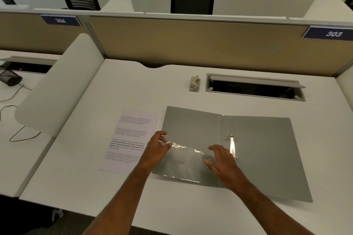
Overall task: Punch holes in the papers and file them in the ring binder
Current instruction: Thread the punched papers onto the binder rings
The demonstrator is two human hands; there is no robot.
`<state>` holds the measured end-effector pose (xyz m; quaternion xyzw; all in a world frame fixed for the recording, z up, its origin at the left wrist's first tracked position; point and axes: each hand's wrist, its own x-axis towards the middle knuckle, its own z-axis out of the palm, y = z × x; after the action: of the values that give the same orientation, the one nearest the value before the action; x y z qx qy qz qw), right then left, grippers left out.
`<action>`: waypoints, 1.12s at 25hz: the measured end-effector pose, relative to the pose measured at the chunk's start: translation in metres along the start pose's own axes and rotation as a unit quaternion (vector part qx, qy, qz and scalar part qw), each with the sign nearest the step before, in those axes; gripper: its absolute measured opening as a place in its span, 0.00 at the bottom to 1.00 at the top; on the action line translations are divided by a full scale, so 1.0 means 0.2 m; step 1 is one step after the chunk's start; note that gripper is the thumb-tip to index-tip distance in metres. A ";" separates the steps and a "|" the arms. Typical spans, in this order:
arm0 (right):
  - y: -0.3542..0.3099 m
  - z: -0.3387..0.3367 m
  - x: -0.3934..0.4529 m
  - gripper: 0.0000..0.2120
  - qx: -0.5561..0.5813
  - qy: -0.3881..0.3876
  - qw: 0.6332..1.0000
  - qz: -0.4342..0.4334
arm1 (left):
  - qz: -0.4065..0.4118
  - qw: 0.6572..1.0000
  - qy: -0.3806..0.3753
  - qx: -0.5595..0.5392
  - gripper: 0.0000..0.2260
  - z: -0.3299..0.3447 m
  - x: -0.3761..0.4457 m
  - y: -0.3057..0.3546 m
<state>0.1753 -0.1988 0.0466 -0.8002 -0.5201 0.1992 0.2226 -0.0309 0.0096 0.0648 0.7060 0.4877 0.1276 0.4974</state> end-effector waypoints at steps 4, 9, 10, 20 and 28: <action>-0.15 0.11 0.08 0.36 -0.044 -0.040 0.998 -0.017 | -0.036 0.995 0.084 0.036 0.20 -0.24 0.00 -0.22; -0.28 0.23 0.16 0.43 -0.090 -0.115 0.988 -0.045 | -0.081 0.976 0.136 0.150 0.24 -0.47 0.00 -0.49; -0.30 0.26 0.17 0.42 -0.101 -0.124 0.986 -0.051 | -0.097 0.971 0.137 0.173 0.26 -0.51 -0.01 -0.52; -0.38 0.43 0.17 0.40 -0.111 -0.151 0.980 -0.069 | -0.246 0.914 0.141 0.291 0.47 -0.67 -0.01 -0.63; -0.36 0.45 0.16 0.42 -0.088 -0.146 0.985 -0.034 | -0.267 0.921 0.126 0.255 0.43 -0.69 0.05 -0.61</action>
<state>0.0847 -0.1312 0.0104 -0.7611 -0.5892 0.2592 0.0797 -0.1864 0.1005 0.0254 0.6307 0.7328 -0.0506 0.2503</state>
